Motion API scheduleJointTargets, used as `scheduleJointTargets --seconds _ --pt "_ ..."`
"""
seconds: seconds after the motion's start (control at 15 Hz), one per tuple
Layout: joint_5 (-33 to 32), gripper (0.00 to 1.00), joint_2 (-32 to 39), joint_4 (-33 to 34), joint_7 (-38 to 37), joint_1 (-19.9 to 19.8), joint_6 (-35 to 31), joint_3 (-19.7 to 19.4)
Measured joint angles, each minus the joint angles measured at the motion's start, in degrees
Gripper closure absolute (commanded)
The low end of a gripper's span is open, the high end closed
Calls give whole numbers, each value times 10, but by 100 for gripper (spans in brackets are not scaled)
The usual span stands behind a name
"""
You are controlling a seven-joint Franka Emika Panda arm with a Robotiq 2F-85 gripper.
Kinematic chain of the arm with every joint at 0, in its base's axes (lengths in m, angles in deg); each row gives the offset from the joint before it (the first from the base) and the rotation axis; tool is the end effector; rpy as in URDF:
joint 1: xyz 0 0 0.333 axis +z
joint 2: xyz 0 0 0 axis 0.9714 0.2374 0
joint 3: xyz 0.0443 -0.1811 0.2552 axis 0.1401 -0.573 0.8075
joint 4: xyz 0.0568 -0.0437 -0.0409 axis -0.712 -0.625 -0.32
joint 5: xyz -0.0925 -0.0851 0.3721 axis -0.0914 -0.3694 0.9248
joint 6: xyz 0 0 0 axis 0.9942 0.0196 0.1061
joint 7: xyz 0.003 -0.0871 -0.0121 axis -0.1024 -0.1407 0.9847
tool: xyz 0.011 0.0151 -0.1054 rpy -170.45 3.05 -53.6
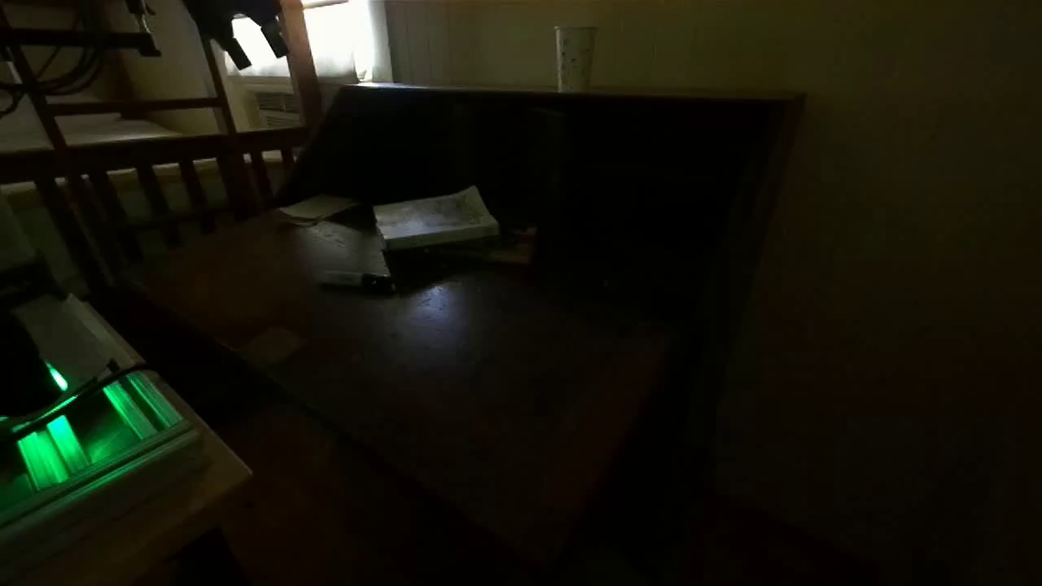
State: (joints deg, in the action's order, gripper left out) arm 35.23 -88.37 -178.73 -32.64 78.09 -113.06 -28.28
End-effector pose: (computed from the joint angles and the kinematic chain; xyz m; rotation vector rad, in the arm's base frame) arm 0.3088 0.0312 0.4822 2.9438 0.2546 0.4991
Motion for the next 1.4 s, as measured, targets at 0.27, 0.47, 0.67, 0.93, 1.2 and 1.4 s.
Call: scheduleJointTargets --seconds 0.27,0.47,0.67,0.93,1.2,1.4 --pt "0 0 7 -15 0 0 1 0" --pt "0 0 8 -15 0 0 1 0" --pt "0 0 8 -15 0 0 1 0" --pt "0 0 8 -15 0 0 1 0" --pt "0 0 8 -15 0 0 1 0" --pt "-7 0 25 -5 -7 -6 0 1"
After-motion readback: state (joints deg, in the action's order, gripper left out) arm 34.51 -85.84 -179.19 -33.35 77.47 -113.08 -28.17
